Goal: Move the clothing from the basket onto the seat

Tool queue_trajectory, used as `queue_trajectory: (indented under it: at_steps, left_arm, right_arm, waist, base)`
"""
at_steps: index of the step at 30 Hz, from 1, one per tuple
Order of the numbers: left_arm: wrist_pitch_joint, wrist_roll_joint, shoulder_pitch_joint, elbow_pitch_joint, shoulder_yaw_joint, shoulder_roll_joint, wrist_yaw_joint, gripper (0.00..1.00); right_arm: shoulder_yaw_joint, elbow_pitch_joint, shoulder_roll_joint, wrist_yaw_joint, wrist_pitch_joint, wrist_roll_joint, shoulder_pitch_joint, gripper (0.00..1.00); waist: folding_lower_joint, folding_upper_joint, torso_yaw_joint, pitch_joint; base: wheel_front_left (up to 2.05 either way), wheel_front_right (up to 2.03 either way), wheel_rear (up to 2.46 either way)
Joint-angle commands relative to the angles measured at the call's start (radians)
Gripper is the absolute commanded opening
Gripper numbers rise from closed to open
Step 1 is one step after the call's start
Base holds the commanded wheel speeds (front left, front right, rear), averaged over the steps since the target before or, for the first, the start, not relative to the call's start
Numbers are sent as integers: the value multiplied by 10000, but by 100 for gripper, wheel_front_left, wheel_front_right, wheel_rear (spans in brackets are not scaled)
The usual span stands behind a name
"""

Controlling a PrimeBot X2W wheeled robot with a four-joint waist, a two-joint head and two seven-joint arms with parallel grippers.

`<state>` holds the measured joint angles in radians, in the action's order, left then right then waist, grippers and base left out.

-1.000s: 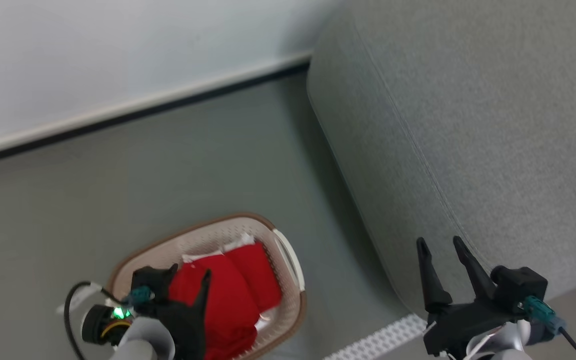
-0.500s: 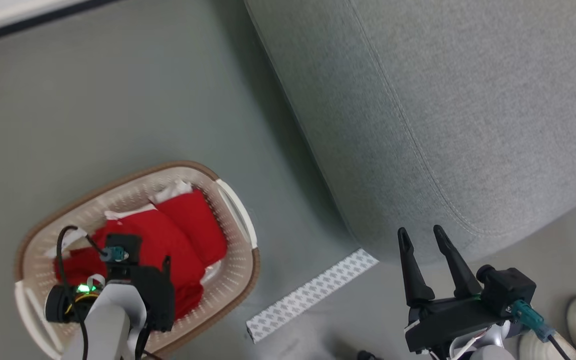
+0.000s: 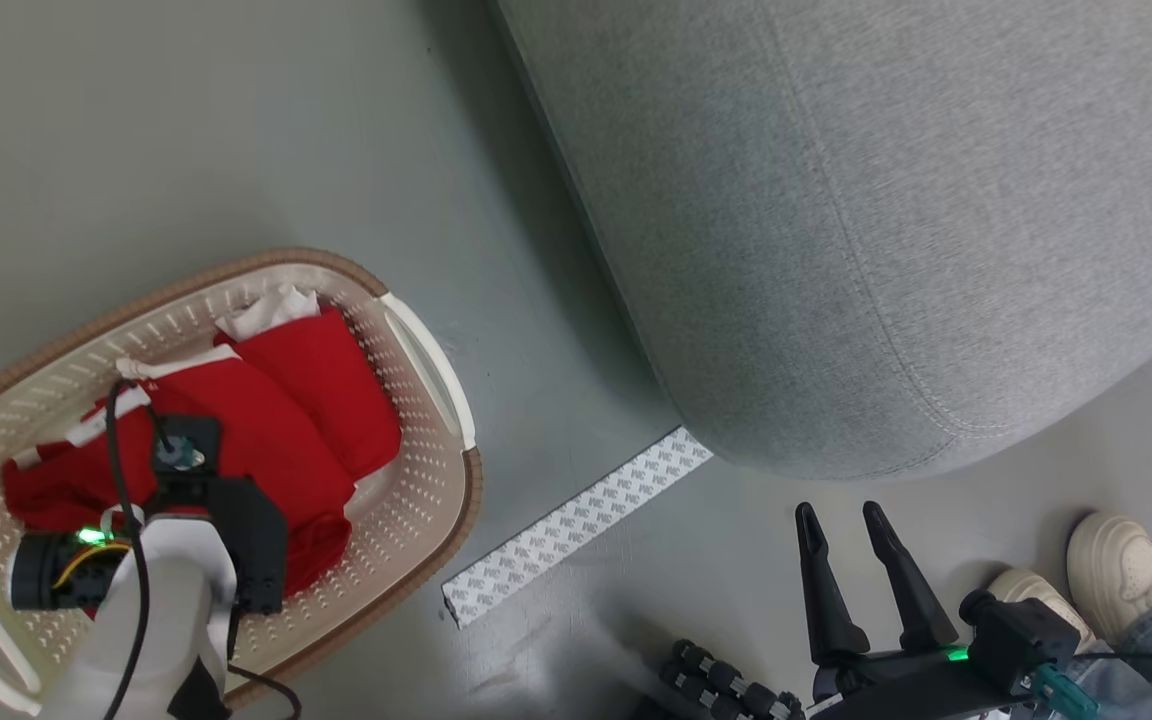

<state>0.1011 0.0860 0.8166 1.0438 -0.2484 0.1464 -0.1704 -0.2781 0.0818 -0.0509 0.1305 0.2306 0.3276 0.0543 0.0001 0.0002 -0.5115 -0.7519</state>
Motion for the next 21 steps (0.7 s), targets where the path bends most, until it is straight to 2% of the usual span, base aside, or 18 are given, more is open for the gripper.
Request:
queue_trajectory:
  at_steps: [1,2,11,12,13,14,21]
  left_arm:
    - [28,-1,140,113,-12,82,-71,100]
    - [55,36,234,299,5,134,-154,100]
    - [-133,339,839,774,-61,-206,260,100]
    - [-142,347,885,816,-82,-237,292,72]
    - [-147,365,906,887,-99,-284,336,18]
    - [-202,421,914,946,-103,-348,408,0]
    - [-721,755,912,1154,-16,-403,645,0]
  right_arm:
    - [-6,-13,38,4,88,57,-68,100]
    - [-38,-68,37,4,114,86,-129,100]
    - [-232,-228,35,4,212,53,-260,100]
    - [-235,-221,33,4,216,49,-250,100]
    - [-249,-216,35,4,217,47,-233,100]
    - [-263,-220,35,4,221,49,-212,100]
    - [-470,-73,37,4,227,19,215,100]
  waist:
    - [-1,-2,17,-244]
    - [-1,-2,57,-356]
    - [-1,-2,243,-762]
    - [-1,-2,255,-764]
    - [-1,-2,265,-756]
    - [-1,-2,270,-737]
    - [-1,-2,159,-450]
  base:
    - [0,0,0]
    - [0,0,0]
    - [0,0,0]
    - [0,0,0]
    - [0,0,0]
    - [0,0,0]
    - [0,0,0]
